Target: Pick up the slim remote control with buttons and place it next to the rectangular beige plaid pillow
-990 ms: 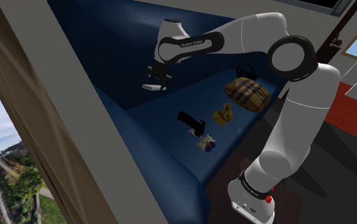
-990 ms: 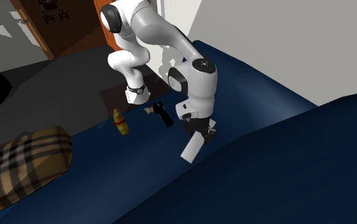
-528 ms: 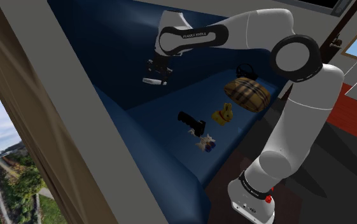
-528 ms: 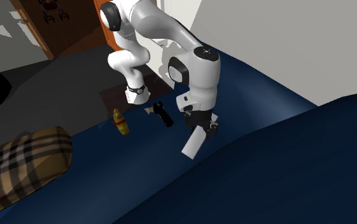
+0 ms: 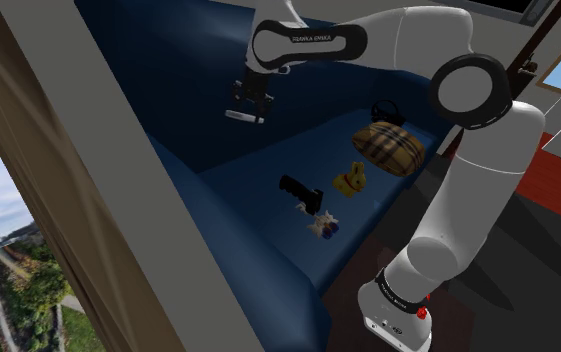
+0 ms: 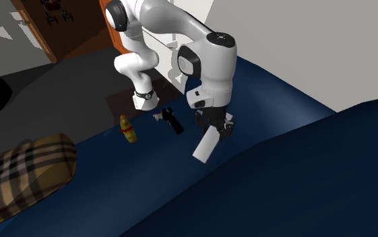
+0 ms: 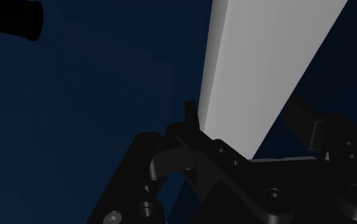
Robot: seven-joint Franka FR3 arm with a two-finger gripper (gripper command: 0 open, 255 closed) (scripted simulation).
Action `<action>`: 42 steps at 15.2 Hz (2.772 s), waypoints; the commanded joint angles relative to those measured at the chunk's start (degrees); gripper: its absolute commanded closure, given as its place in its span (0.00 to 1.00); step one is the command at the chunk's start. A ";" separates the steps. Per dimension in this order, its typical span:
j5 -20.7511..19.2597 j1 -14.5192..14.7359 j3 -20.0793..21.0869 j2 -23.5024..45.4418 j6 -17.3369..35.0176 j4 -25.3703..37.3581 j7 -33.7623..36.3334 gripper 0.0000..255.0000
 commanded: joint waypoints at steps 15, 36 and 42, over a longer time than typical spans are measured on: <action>4.78 -6.93 -4.03 -12.84 -1.04 -11.05 -12.13 1.00; 7.18 -19.39 -20.22 -24.85 0.05 -24.44 -41.56 1.00; 7.28 -22.82 -25.38 -23.70 -0.58 -22.94 -50.17 1.00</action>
